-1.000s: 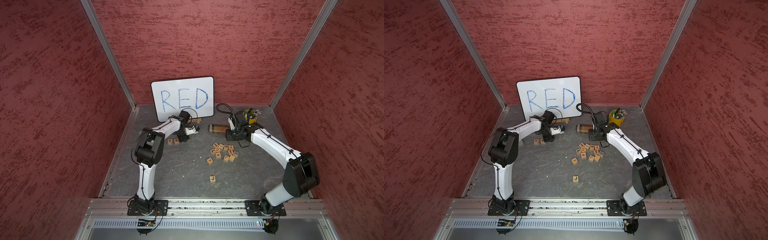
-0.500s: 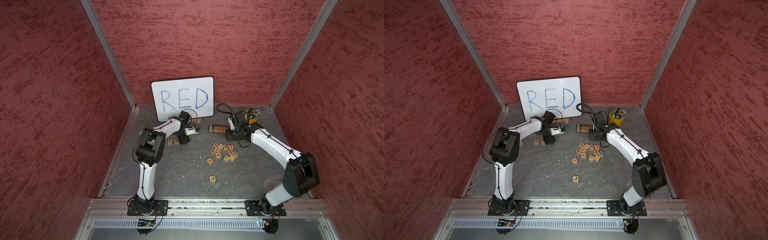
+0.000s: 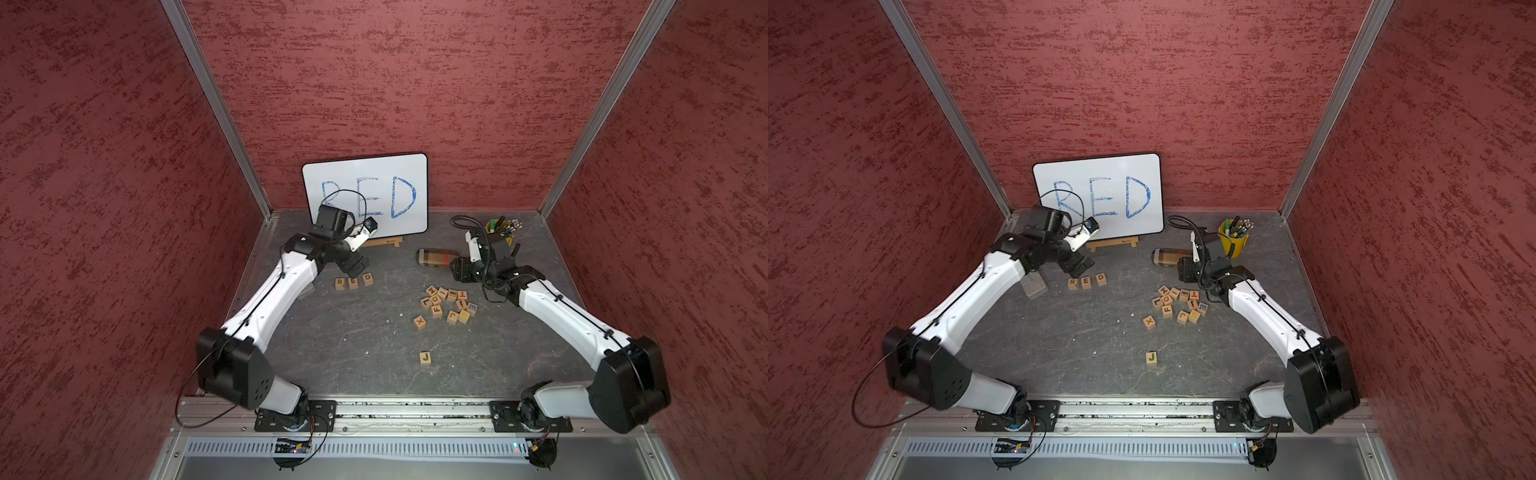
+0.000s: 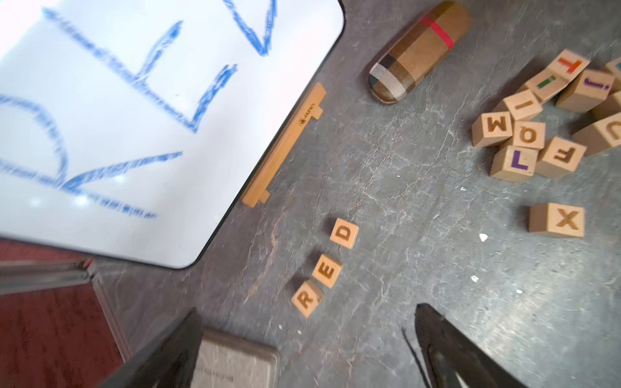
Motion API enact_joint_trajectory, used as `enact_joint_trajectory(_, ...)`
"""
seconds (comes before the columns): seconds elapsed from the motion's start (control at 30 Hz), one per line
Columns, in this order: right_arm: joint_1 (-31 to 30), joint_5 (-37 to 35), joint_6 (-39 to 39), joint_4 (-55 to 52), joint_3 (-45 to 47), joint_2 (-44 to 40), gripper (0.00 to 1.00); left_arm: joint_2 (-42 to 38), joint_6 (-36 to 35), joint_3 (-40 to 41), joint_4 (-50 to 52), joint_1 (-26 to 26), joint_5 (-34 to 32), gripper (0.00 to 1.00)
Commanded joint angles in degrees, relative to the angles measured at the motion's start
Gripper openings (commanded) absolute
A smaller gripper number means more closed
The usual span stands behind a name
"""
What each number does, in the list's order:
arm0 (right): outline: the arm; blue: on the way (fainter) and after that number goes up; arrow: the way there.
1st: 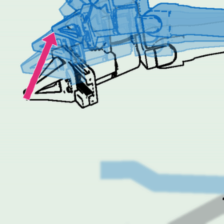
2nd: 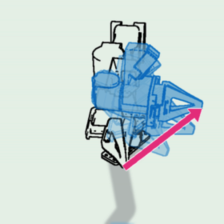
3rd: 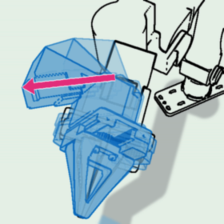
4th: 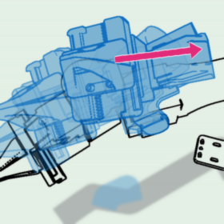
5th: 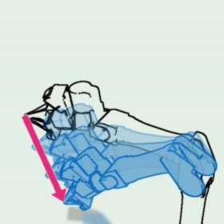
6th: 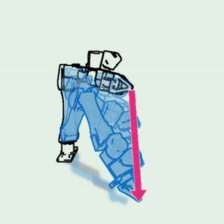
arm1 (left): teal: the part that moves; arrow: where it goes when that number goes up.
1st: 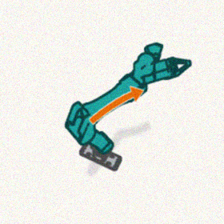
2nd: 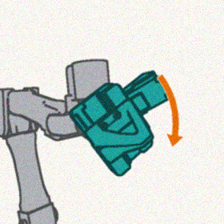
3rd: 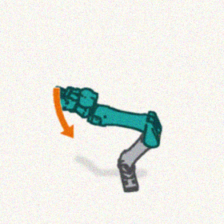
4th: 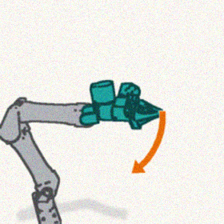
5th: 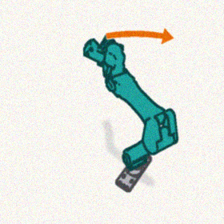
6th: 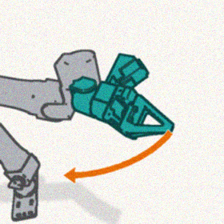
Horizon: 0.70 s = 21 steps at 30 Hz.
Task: Assemble the uppercase word "red" with letter blocks
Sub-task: Place the letter block at the center of the board, then reset both arms
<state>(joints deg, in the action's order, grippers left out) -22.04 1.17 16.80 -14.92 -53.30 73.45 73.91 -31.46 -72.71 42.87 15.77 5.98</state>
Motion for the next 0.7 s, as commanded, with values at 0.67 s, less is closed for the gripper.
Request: enact_joint_trajectory(0.67, 7.3, -24.0, -10.9, 36.8, 28.0, -19.1, 0.99, -7.2, 28.3, 52.8, -70.9, -27.5, 16.3, 1.00)
